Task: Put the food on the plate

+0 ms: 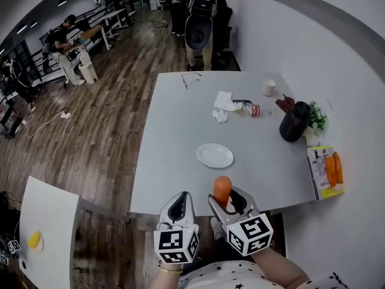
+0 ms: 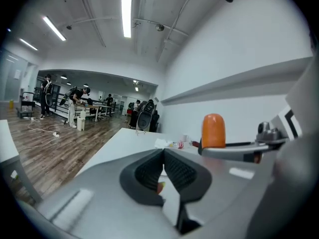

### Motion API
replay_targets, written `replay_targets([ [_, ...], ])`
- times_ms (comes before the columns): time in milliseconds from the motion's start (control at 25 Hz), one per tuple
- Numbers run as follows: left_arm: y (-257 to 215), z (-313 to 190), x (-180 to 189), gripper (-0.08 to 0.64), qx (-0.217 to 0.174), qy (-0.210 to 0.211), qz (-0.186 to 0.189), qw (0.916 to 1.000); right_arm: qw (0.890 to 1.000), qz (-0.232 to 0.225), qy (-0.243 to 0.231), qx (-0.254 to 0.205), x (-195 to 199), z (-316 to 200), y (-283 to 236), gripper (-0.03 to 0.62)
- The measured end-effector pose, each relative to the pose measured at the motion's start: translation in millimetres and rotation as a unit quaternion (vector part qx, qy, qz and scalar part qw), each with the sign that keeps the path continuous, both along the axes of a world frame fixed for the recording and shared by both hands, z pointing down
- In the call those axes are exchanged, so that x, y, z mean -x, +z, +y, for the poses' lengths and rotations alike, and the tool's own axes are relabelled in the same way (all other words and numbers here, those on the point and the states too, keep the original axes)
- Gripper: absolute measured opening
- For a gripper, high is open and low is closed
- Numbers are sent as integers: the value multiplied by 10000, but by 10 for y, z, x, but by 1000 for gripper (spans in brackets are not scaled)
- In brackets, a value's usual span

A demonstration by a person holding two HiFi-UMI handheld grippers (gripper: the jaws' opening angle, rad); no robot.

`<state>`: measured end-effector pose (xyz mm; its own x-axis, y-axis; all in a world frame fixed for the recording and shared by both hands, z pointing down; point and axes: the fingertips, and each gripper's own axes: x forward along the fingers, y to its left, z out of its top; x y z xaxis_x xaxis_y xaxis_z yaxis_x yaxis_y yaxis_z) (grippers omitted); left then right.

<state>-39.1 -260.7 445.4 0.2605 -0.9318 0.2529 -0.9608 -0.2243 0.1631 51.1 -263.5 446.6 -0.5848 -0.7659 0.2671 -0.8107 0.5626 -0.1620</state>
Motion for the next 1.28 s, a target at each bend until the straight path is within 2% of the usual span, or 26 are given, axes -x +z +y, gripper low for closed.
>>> replay_targets([
  [120,63,-364,-80,8,33,-85,145,9999,9993,292,-231,102,-114,-406,117,218],
  [240,78,-734,-149,8,-29,-155,170,9997,9953,770,-549,231,-224,-846,275,218],
  [360,106,-1040,-242,8,-128,-114,226,9996,9817,1517,-1025,525,-312,-1253,516,218],
  [440,148,-1200,-292,8,-167,-86,208,9996,9631,2156,-1375,834,-358,-1490,748,218],
  [560,228,-1355,-325,8,-83,-136,217,9996,9283,2912,-1914,1295,-367,-1759,1104,218],
  [720,317,-1464,-308,8,95,-316,260,9991,8689,3822,-2709,1599,-265,-1988,1541,218],
  [840,357,-1521,-296,8,181,-426,256,9986,8306,4172,-3168,1889,-151,-2067,1821,218],
  [960,418,-1556,-289,8,275,-519,266,9979,7995,4413,-3404,2240,-108,-2107,2071,218],
  [1040,471,-1567,-270,8,360,-578,284,9973,7894,4462,-3480,2380,-60,-2146,2192,218],
  [1280,556,-1589,-254,8,521,-649,251,9962,7836,4438,-3544,2520,78,-2287,2342,218],
])
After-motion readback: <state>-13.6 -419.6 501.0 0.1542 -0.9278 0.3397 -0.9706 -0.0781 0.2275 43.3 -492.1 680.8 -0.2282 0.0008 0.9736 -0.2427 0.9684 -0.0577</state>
